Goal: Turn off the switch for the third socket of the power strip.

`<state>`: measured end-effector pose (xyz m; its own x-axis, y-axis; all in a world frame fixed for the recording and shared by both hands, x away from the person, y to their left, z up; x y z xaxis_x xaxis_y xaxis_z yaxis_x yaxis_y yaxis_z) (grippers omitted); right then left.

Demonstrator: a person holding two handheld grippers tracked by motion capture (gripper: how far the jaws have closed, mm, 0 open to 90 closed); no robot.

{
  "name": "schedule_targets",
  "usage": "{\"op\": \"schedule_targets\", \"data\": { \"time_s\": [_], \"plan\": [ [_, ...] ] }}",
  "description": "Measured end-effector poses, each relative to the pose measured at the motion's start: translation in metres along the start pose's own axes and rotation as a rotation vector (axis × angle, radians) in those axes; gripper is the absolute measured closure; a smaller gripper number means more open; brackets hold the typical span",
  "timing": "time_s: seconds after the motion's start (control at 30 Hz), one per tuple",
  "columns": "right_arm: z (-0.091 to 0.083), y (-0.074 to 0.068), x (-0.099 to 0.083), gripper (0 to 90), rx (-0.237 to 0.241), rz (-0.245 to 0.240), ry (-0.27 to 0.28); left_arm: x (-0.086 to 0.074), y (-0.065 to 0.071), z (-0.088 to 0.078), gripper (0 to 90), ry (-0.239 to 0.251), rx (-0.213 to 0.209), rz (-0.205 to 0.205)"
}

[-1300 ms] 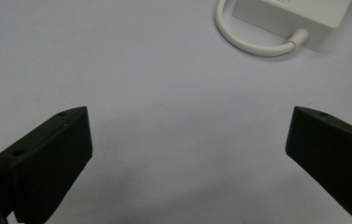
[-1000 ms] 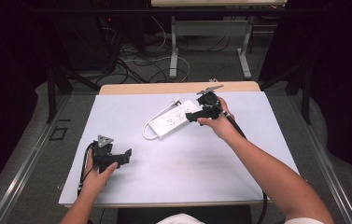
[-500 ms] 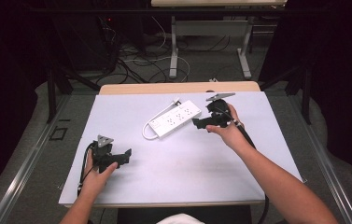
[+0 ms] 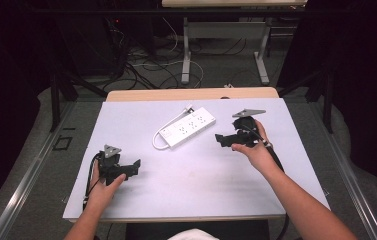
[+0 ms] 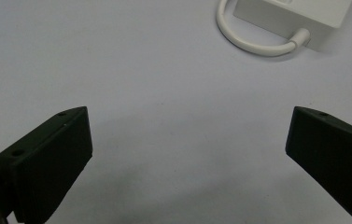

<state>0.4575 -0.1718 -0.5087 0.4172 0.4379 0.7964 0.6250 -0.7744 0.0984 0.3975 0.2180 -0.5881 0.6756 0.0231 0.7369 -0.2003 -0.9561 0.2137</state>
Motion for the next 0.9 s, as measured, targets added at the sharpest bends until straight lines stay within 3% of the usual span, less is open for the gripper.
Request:
{"op": "schedule_targets", "data": {
  "time_s": [0.67, 0.9],
  "plan": [
    [-0.034, 0.008, -0.052, 0.0, -0.049, 0.039, 0.028, -0.001, 0.001, 0.000, 0.7, -0.001, 0.002, 0.001],
    [-0.040, 0.014, -0.074, 0.0, -0.076, 0.023, 0.017, -0.001, 0.002, 0.000, 0.7, -0.008, 0.004, 0.006]
  ]
}}
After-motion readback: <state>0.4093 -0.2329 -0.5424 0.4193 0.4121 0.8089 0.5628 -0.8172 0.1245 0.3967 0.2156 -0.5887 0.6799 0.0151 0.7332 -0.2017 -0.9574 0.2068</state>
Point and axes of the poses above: each handheld gripper's, and its own axes: z roughly forward along the jaws, x roughly out of its top, y roughly to its right, the point moved 5 cm from there along z, roughly forward along the jaws, and after that the axes turned 12 degrees about -z, right-handed, at the moved point
